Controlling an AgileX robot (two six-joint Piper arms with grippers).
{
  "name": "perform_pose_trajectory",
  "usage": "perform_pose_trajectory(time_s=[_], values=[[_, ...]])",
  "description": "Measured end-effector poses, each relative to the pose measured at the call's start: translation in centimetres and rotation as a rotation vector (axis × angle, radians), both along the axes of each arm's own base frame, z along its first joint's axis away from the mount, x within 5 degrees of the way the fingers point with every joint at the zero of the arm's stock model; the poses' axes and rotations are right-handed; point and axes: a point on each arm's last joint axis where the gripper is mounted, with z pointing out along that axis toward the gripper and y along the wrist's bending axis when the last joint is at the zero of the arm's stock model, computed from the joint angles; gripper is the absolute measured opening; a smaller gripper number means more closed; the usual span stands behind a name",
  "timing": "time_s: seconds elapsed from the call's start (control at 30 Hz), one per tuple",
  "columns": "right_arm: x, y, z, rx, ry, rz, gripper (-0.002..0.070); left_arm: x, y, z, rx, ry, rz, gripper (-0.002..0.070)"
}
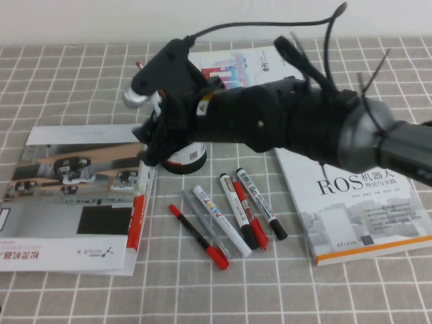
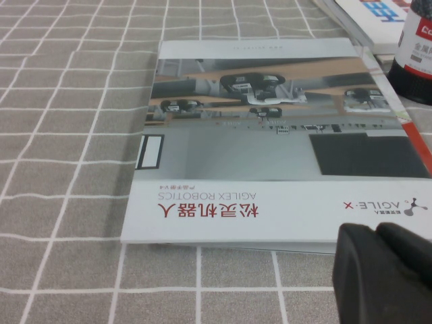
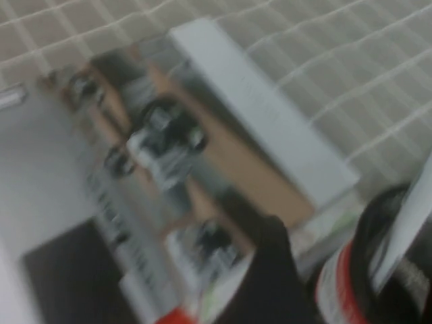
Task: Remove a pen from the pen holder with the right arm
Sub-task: 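Take a marker out of the pen holder and lay it on the table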
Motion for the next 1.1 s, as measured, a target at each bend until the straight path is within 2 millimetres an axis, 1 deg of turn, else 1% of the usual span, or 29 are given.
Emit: perform_pose_trajectory(time_s=[0.1,0.2,0.43,0.53,0.67,0.77,1.0,1.1], values=[[1.7,0.8,-0.5,0.032,-0.057,-0.022,0.0451,0.0,0.0,0.0,0.000,0.000,0.000,-0.0003],[3.4,1.5,-0.8,0.064,-0.100,-0.045,0.0456,0.0,0.0,0.0,0.000,0.000,0.000,-0.0003],[6.8,2.8,-2.8,0.087,-0.123,-0.078,0.0459,0.0,0.0,0.0,0.000,0.000,0.000,-0.0003],[7.5,3.3,-3.0,0.102,-0.130,-0.082,0.0459,0.0,0.0,0.0,0.000,0.000,0.000,-0.0003],[7.9,3.6,-2.7,0.117,-0.145,-0.082,0.0459,0.0,0.0,0.0,0.000,0.000,0.000,-0.0003],[8.1,3.5,-2.0,0.139,-0.170,-0.092,0.0459,0.0,0.0,0.0,0.000,0.000,0.000,-0.0003],[9.1,2.5,-1.6,0.171,-0.189,-0.130,0.0456,0.0,0.0,0.0,0.000,0.000,0.000,-0.0003],[9.3,2.4,-1.3,0.188,-0.206,-0.139,0.0455,0.0,0.0,0.0,0.000,0.000,0.000,-0.0003]])
